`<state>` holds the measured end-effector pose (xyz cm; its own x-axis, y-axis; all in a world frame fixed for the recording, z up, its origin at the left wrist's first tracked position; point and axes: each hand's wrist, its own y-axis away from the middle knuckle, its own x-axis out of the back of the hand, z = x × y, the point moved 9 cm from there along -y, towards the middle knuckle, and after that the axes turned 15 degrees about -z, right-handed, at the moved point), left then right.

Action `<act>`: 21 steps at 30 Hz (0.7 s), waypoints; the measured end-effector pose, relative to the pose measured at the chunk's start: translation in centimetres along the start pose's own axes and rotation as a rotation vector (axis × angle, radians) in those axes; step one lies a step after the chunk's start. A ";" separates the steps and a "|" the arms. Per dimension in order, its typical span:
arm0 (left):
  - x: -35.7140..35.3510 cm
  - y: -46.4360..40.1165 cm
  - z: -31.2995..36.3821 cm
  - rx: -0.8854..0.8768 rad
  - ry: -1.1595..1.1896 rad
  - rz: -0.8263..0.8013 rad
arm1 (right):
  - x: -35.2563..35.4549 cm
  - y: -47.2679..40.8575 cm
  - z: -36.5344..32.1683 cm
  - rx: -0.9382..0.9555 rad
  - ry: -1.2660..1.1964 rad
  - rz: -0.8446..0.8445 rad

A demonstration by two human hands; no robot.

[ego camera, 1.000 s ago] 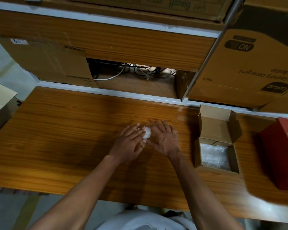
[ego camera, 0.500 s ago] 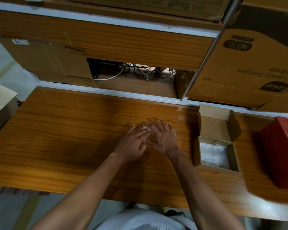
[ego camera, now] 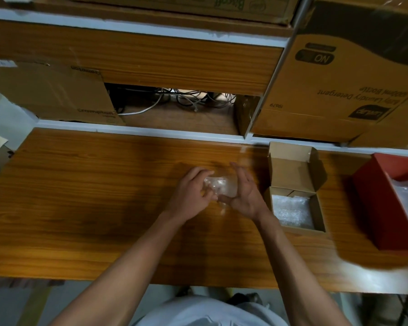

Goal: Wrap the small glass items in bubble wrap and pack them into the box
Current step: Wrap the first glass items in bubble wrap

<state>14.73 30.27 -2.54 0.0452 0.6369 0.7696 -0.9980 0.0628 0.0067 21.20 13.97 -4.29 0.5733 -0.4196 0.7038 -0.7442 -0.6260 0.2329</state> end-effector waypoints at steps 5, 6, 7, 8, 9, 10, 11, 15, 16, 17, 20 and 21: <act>-3.6 -2.1 2.2 0.002 -0.045 -0.200 | 0.7 2.1 2.3 -0.030 -0.045 -0.026; -4.2 -2.4 2.4 0.003 -0.048 -0.236 | 0.6 2.2 2.1 -0.013 -0.026 -0.025; -4.5 -2.6 2.5 0.003 -0.049 -0.257 | 0.5 2.3 2.1 0.000 -0.012 -0.011; -4.7 -2.8 2.6 0.006 -0.053 -0.253 | 0.5 2.4 2.0 0.006 0.008 0.019; -4.5 -2.9 2.7 0.015 -0.059 -0.234 | 0.5 2.4 2.1 0.016 0.025 0.058; -4.3 -3.1 2.8 0.025 -0.066 -0.211 | 0.7 2.5 2.0 0.026 0.040 0.102; -4.1 -3.3 2.9 0.032 -0.069 -0.195 | 0.8 2.6 1.9 0.042 0.056 0.142; -3.8 -3.5 3.3 0.054 -0.102 -0.171 | 0.4 2.2 2.0 0.029 0.141 0.155; -3.7 -3.5 3.3 0.070 -0.114 -0.165 | 0.4 2.1 2.1 0.020 0.157 0.147; -3.7 -3.5 3.3 0.078 -0.114 -0.163 | 0.3 1.9 2.2 0.021 0.172 0.141; -3.8 -3.7 3.7 0.056 -0.115 -0.168 | 0.5 1.7 1.3 0.068 0.206 0.158; -3.8 -3.9 3.8 0.054 -0.127 -0.166 | 0.5 1.6 1.1 0.082 0.200 0.158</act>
<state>18.24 24.64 -3.07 0.2071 0.5187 0.8295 -0.9783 0.1154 0.1720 20.71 12.00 -4.31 0.3671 -0.3836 0.8474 -0.7842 -0.6176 0.0601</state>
